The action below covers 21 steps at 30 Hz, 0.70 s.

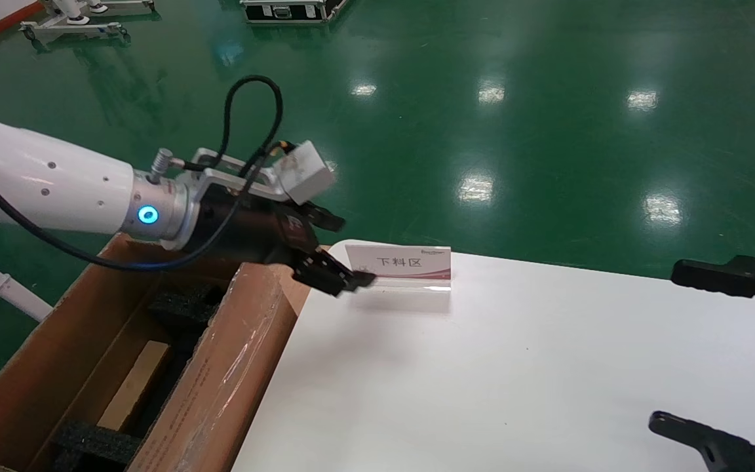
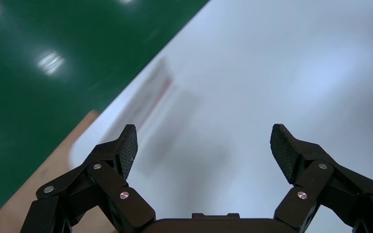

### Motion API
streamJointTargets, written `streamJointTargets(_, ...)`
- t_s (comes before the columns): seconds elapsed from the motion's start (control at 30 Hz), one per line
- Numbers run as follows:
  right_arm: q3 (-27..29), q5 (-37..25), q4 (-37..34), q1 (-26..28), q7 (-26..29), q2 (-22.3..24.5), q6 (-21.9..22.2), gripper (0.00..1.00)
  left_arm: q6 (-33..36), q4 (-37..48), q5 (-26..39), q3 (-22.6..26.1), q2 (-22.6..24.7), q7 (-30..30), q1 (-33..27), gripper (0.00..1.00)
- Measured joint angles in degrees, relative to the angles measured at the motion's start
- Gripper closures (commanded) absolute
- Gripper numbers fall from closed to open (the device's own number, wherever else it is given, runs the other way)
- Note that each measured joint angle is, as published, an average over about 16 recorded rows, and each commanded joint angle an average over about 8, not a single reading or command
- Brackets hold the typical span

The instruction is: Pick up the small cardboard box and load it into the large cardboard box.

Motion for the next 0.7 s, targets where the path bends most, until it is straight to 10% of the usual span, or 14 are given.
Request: streamJointTargets(0.7, 0.38, -0.26, 0.10, -0.11, 0.22, -0.15, -0.15, 0.00, 16.97, 1.63, -17.17, -36.60, 3.13, 21.91, 26.51, 0.00)
